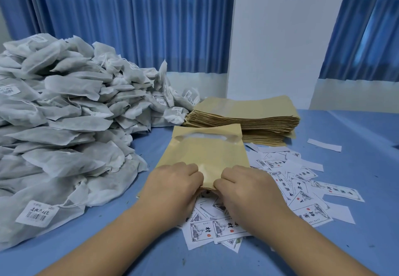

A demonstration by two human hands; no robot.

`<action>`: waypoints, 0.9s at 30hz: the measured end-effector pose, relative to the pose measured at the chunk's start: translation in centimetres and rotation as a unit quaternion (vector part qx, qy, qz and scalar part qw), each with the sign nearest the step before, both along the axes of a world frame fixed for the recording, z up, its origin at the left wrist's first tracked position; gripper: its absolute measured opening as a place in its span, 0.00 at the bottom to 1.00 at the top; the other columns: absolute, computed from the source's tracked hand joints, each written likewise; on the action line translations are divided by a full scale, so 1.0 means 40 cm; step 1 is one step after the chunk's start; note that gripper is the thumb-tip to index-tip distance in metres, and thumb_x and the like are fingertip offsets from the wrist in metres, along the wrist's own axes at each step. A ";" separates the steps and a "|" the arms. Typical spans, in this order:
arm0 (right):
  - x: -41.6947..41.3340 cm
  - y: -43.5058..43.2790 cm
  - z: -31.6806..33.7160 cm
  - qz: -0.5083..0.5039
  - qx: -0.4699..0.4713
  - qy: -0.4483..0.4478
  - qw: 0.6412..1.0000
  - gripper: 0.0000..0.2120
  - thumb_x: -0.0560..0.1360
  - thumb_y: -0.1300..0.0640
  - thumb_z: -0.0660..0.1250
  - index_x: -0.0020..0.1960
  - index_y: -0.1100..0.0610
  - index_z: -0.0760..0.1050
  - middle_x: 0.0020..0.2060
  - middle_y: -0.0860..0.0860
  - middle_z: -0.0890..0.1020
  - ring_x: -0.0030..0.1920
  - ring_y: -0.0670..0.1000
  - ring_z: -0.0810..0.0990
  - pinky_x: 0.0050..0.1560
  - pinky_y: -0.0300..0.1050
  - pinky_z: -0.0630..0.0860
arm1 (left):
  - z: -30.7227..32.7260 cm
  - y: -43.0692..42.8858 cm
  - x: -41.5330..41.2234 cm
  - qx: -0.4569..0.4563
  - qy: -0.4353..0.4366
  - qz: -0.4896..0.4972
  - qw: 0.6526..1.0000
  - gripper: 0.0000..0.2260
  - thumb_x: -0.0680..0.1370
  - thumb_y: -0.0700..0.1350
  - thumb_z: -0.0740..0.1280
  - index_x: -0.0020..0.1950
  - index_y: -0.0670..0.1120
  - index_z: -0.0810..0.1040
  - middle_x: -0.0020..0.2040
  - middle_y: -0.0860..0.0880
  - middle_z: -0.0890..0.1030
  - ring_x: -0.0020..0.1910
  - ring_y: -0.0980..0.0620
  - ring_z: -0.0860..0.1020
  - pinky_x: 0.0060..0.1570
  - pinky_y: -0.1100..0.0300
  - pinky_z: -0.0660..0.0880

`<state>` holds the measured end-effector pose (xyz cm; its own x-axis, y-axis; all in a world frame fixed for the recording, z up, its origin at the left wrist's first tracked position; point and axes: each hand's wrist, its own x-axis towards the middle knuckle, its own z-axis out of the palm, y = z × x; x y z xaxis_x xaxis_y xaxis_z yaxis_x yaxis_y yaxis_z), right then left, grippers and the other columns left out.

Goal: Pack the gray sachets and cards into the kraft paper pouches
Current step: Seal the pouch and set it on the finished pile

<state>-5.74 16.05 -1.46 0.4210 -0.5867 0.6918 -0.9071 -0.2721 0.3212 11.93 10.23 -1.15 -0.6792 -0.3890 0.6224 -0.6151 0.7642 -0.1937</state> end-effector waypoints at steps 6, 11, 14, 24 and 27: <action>0.017 0.003 0.003 0.028 0.009 -0.017 0.999 0.11 0.59 0.63 0.77 0.29 0.55 0.75 0.26 0.49 0.72 0.27 0.52 0.70 0.25 0.41 0.62 | 0.006 0.007 -0.015 -0.021 0.003 -0.019 1.000 0.15 0.57 0.43 0.78 0.29 0.46 0.72 0.28 0.51 0.71 0.25 0.49 0.70 0.23 0.63 0.56; -0.017 0.018 0.034 0.046 0.041 -0.063 0.996 0.01 0.67 0.61 0.71 0.37 0.57 0.81 0.32 0.51 0.77 0.31 0.54 0.75 0.25 0.46 0.72 | 0.010 -0.004 0.018 0.008 0.072 -0.014 0.997 0.08 0.67 0.45 0.60 0.32 0.45 0.77 0.31 0.50 0.74 0.28 0.47 0.75 0.22 0.62 0.64; -0.040 0.022 0.041 0.014 0.029 -0.097 0.995 0.06 0.60 0.67 0.76 0.34 0.58 0.82 0.28 0.51 0.75 0.29 0.55 0.75 0.20 0.47 0.72 | 0.009 -0.007 0.035 0.038 0.097 -0.017 0.994 0.09 0.71 0.46 0.61 0.39 0.46 0.81 0.36 0.50 0.78 0.33 0.47 0.78 0.26 0.59 0.70; -0.082 0.024 0.053 0.026 -0.023 -0.142 0.989 0.08 0.62 0.63 0.70 0.39 0.54 0.84 0.29 0.48 0.75 0.31 0.53 0.75 0.23 0.40 0.68 | 0.008 -0.069 0.166 0.046 0.152 0.021 0.987 0.15 0.73 0.51 0.62 0.37 0.45 0.84 0.32 0.51 0.78 0.31 0.43 0.77 0.31 0.48 0.73; -0.092 0.023 0.055 0.040 -0.016 -0.141 0.989 0.09 0.62 0.61 0.72 0.41 0.52 0.85 0.33 0.48 0.78 0.35 0.54 0.76 0.23 0.45 0.71 | -0.003 -0.064 0.155 0.098 0.190 0.026 0.976 0.10 0.74 0.50 0.67 0.37 0.47 0.83 0.32 0.54 0.76 0.33 0.50 0.76 0.34 0.49 0.73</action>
<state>-9.43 16.97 0.72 0.2523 -0.5359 0.8057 -0.9379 -0.3404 0.0672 18.13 7.69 -1.28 -0.3891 -0.5546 0.7356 -0.6537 0.7288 0.2037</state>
